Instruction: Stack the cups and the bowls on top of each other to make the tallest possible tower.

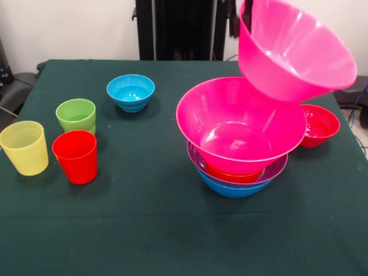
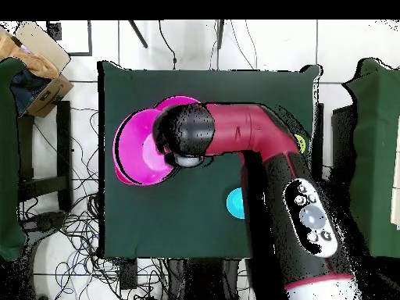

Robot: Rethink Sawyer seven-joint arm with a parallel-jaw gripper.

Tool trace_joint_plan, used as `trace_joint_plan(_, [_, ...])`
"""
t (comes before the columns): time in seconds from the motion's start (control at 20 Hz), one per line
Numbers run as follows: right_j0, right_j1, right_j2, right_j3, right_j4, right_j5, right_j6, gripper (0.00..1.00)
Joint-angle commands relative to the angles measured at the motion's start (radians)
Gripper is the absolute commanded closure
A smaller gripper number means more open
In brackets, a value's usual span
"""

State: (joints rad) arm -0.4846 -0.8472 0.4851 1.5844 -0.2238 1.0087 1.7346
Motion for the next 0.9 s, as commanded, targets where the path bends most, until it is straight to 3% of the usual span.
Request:
trace_joint_plan(0.05, [-0.009, 0.195, 0.005, -0.348, -0.076, 0.209, -0.108, 1.00])
trace_joint_plan(0.3, [-0.068, 0.215, 0.063, -0.387, -0.051, 0.297, -0.245, 1.00])
trace_joint_plan(0.65, [-0.162, 0.136, 0.126, -0.222, -0.046, 0.232, -0.322, 1.00])
trace_joint_plan(0.9, [-0.193, 0.104, 0.155, -0.148, -0.075, 0.185, -0.324, 1.00])
